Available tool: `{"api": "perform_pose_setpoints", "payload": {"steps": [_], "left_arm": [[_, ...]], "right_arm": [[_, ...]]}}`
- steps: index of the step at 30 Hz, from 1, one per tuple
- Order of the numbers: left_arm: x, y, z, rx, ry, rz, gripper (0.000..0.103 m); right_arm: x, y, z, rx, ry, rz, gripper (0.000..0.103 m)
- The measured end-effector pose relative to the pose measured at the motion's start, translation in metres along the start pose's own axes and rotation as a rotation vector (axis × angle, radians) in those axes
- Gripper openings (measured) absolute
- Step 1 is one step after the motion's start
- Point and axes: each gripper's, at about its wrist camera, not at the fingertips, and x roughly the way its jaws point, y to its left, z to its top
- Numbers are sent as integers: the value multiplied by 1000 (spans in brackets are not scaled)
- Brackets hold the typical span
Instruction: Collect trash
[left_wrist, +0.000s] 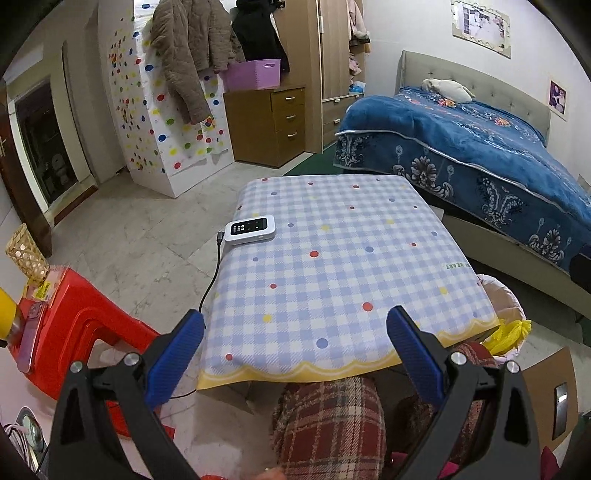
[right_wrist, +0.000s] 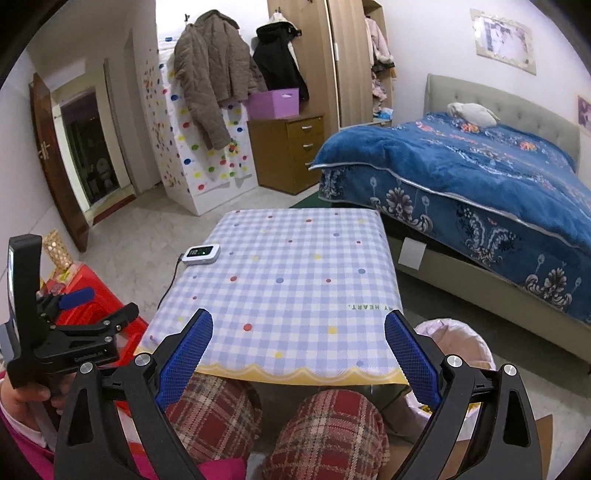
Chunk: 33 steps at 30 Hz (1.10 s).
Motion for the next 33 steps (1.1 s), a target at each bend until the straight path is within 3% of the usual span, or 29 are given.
{"api": "perform_pose_setpoints", "payload": {"steps": [33], "left_arm": [[3,-5,2,9,0,-12,96]], "right_arm": [[6,-5,-3,18,14,-22,93]]}}
